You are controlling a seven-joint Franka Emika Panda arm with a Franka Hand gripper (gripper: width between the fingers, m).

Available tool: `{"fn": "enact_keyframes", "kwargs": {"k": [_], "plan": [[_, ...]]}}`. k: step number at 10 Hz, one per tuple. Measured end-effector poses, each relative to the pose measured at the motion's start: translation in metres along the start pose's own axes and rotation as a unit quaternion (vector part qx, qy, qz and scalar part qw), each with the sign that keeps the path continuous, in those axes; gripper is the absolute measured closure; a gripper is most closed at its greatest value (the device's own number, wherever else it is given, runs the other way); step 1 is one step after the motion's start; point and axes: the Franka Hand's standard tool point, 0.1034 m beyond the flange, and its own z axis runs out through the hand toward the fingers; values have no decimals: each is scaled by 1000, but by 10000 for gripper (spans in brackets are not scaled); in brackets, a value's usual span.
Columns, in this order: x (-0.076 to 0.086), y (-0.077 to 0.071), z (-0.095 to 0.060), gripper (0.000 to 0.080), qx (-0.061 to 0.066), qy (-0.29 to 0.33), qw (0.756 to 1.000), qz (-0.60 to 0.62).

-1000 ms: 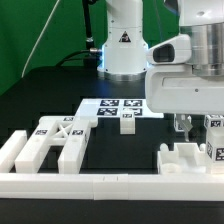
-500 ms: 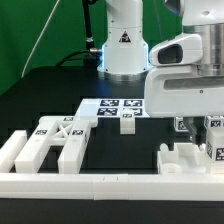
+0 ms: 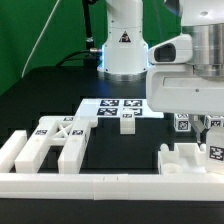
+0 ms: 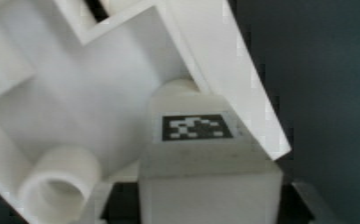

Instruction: Assemble chair

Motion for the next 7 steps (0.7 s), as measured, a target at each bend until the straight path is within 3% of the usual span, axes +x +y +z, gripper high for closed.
{"fn": "enact_keyframes", "kwargs": {"k": [1, 3, 6, 7], "plan": [[-1, 0, 0, 512, -2, 1, 997, 78], [-3, 0, 1, 512, 5, -9, 961, 277], [-3, 1, 2, 512, 9, -17, 936, 353], [-3, 1, 2, 406, 10, -17, 944, 328]]}}
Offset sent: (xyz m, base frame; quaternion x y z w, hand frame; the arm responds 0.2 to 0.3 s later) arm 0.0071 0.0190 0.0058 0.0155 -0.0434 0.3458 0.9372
